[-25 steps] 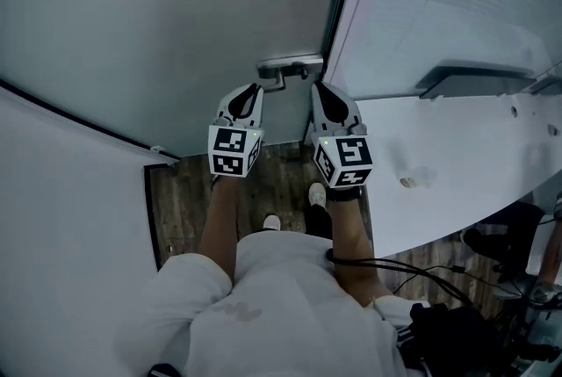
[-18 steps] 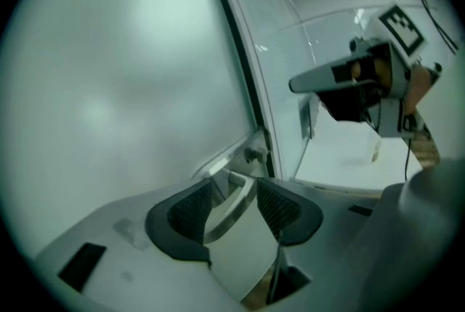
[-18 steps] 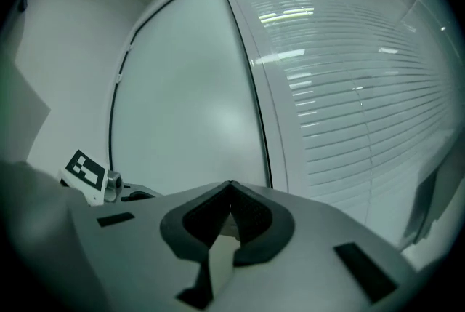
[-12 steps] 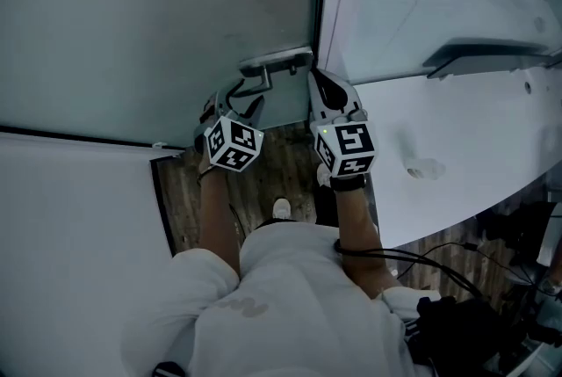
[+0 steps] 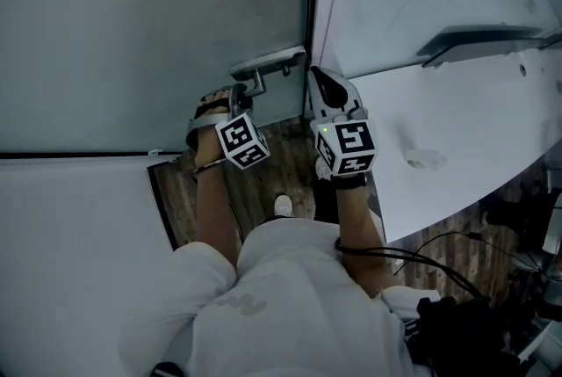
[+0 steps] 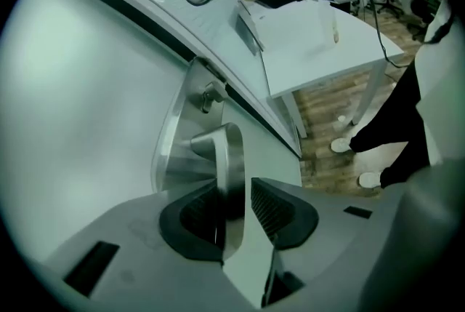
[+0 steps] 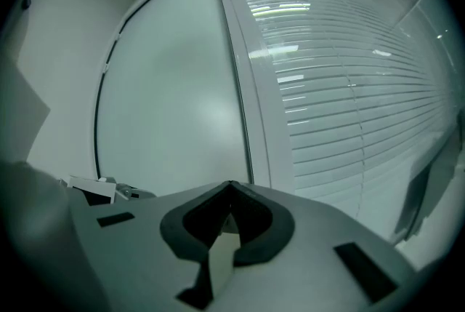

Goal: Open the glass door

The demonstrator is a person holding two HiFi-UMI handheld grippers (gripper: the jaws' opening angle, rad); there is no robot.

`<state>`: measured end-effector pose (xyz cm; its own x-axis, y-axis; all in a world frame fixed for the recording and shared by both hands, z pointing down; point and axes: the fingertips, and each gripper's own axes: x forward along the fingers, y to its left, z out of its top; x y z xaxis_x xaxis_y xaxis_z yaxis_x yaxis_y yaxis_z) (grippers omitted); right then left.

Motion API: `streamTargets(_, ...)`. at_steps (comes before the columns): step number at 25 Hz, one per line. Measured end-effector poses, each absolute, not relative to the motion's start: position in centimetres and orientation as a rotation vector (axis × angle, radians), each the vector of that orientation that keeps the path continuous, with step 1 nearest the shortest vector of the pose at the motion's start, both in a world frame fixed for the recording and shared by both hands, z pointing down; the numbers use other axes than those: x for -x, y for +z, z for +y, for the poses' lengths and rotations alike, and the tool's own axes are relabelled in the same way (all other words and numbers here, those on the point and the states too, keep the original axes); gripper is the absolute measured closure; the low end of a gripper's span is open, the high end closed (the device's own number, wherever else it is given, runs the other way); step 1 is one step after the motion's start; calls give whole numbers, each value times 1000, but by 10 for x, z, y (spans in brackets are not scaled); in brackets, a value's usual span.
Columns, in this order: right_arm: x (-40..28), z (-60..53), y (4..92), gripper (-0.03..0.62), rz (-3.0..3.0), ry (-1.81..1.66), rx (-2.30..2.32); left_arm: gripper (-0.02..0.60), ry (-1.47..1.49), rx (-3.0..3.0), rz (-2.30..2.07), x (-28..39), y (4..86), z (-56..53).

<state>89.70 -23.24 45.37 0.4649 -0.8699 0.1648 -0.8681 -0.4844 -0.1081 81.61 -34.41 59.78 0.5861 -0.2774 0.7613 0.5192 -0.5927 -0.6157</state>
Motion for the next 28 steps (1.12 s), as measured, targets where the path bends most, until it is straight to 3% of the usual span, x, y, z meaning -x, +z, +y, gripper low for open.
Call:
streamTargets(3, -902, -227, 459, 592, 1554, -326, 2699, 495, -1094, 1769, -190, -822, 605, -352)
streamTargets(6, -905, -223, 461, 591, 1517, -342, 2711, 497, -1001, 1772, -198, -834, 616, -352)
streamTargets(8, -906, -223, 463, 592, 1501, -352, 2719, 555, -942, 1801, -171, -839, 615, -353)
streamTargets(20, -914, -215, 479, 592, 1443, -404, 2720, 578, -684, 2051, -52, -853, 613, -343)
streamTargets(28, -892, -223, 475, 592, 1470, -408, 2698, 577, -696, 2061, -56, -853, 615, -340)
